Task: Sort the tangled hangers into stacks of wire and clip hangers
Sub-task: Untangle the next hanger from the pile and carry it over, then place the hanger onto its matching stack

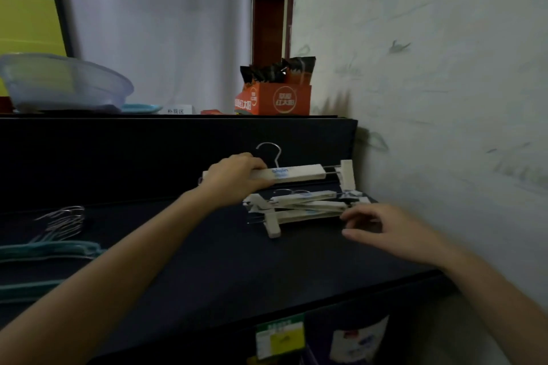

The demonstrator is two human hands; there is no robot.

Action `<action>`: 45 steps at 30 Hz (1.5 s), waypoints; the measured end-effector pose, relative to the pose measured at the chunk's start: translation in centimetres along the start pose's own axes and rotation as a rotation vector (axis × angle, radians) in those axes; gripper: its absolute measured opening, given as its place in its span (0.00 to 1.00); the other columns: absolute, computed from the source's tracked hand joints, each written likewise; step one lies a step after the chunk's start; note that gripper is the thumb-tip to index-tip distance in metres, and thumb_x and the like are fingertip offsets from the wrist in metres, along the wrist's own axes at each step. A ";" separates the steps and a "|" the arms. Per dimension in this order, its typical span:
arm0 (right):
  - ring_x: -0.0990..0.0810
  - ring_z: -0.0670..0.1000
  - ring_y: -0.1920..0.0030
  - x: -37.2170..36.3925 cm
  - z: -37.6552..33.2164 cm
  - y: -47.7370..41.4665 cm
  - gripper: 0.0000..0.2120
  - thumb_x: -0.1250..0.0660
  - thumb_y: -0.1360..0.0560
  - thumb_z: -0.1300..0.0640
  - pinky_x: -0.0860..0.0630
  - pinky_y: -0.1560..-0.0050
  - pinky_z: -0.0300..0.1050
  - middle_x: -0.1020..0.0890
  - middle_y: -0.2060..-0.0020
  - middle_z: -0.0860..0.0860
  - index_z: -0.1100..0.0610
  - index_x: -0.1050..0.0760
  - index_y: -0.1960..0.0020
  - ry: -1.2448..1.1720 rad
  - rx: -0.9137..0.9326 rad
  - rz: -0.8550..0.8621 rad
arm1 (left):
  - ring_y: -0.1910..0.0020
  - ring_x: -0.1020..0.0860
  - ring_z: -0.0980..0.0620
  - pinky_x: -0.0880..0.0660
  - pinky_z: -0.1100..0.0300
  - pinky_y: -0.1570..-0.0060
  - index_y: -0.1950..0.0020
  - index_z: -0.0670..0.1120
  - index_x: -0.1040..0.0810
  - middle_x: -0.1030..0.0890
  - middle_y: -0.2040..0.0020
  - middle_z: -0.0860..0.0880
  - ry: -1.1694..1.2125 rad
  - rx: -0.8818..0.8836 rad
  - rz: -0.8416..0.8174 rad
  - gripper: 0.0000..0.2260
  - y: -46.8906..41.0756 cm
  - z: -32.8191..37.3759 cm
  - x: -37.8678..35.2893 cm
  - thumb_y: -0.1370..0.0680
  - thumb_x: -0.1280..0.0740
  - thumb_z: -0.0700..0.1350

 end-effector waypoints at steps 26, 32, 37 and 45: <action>0.23 0.35 0.53 -1.2 -7.9 -6.2 0.10 0.33 0.27 0.48 0.26 0.53 0.31 0.21 0.55 0.38 0.44 0.23 0.46 -0.139 0.330 0.013 | 0.46 0.26 0.52 0.31 0.59 0.50 0.40 0.50 0.25 0.22 0.44 0.52 -0.326 0.042 0.178 0.15 8.3 -2.3 4.3 0.21 0.44 0.53; 0.22 0.40 0.51 -6.7 -19.9 -7.7 0.12 0.32 0.27 0.47 0.24 0.46 0.43 0.21 0.52 0.40 0.45 0.24 0.44 -0.179 0.531 -0.057 | 0.49 0.25 0.53 0.34 0.63 0.57 0.43 0.51 0.24 0.21 0.49 0.54 -0.428 0.298 0.215 0.14 20.4 -10.3 9.5 0.20 0.45 0.52; 0.23 0.41 0.50 -12.7 -30.1 -6.8 0.15 0.34 0.27 0.44 0.23 0.46 0.48 0.23 0.50 0.40 0.45 0.25 0.42 -0.157 0.651 -0.124 | 0.48 0.25 0.55 0.33 0.64 0.57 0.41 0.52 0.25 0.22 0.46 0.55 -0.501 0.489 0.165 0.14 30.3 -16.6 12.8 0.20 0.46 0.53; 0.25 0.44 0.44 -21.8 -46.4 -3.1 0.18 0.36 0.25 0.44 0.26 0.43 0.45 0.24 0.41 0.43 0.47 0.28 0.37 -0.112 0.785 -0.172 | 0.47 0.26 0.56 0.35 0.65 0.58 0.42 0.54 0.26 0.23 0.47 0.56 -0.543 0.593 0.141 0.12 44.3 -24.3 19.5 0.20 0.45 0.52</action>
Point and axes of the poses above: each hand's wrist, its own y-axis away from the middle knuckle, its own x-axis out of the back of the hand, z = x × y, the point moved 10 cm from there along -y, towards the middle knuckle
